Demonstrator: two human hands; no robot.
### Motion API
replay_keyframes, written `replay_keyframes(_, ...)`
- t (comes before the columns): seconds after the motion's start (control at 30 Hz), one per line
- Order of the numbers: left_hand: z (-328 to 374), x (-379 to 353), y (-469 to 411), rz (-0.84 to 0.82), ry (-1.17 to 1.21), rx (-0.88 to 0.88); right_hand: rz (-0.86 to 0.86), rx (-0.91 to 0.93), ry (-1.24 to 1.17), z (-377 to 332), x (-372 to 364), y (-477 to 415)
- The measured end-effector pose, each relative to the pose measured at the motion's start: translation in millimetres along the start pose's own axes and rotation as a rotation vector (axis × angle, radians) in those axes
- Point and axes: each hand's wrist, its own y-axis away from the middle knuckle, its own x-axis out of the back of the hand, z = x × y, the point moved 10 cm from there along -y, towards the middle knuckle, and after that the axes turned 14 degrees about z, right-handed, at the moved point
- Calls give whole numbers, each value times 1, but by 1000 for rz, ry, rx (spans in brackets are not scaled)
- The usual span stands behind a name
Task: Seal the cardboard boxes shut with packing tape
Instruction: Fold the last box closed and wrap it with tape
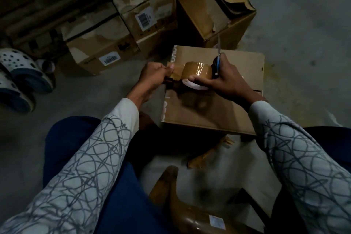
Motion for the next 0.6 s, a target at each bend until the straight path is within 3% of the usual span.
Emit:
replay_keyframes(0.2,-6,13,-15,33,-22,62,61,113,-14,-10,-12,-5)
replay_keyframes(0.33,-14,26,-28,102,-129,73,11,147,31,-22,-23,-16)
replay_keyframes(0.6,-32,20,-18,-43,-274,149,-3,157,159,-30,-39,-28)
